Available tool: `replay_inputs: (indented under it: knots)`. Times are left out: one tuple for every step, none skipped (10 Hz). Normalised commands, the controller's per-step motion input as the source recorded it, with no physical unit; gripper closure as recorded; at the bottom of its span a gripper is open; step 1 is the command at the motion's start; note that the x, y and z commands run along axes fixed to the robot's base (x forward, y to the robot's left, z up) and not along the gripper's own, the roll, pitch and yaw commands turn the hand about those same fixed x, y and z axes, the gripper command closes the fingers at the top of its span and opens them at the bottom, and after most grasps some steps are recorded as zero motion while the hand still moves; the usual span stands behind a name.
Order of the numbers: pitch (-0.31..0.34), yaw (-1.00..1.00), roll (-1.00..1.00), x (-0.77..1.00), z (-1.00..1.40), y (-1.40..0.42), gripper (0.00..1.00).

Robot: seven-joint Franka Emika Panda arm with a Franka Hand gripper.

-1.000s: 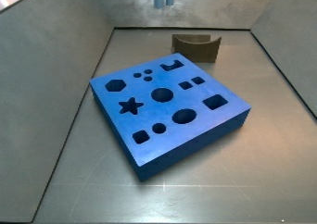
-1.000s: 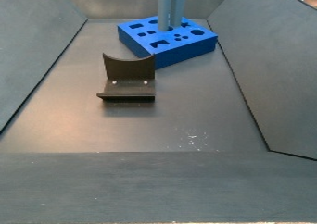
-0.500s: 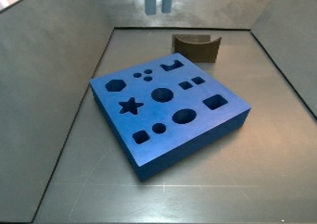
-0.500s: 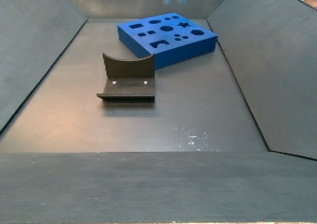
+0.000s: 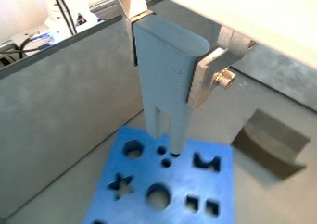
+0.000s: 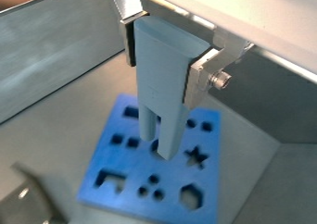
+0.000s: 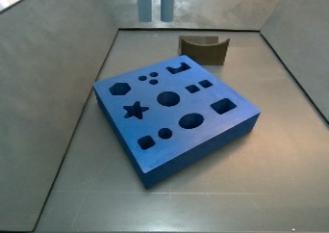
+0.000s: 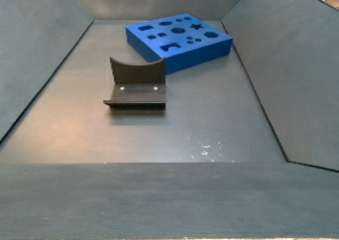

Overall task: Pick up the square-circle object. Move up. Move to above the board. Insert the square-circle object.
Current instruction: Move to above the board, then insert the square-circle object.

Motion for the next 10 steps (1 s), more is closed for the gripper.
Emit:
replay_inputs:
  knots:
    - [0.145,-0.05,0.03,0.04,0.12,-0.56,1.0]
    - [0.142,-0.01,0.03,0.07,0.07,-0.32,1.0]
    - [0.0,0.0,0.0,0.0,0.0,-0.02,1.0]
    - [-0.019,0.0,-0.05,0.0,-0.25,-0.09,1.0]
    - [-0.044,0.0,-0.1,0.0,-0.4,-0.23,1.0]
    - [-0.01,0.29,-0.04,0.0,-0.7,-0.63,1.0]
    - [0.056,0.51,-0.04,0.0,-0.52,-0.52,1.0]
    - [0.134,0.71,0.0,0.0,-0.66,-0.38,1.0]
    - [0.124,0.91,0.0,0.0,-0.64,-0.2,1.0]
    - [0.121,1.0,0.0,0.0,-0.63,-0.09,1.0]
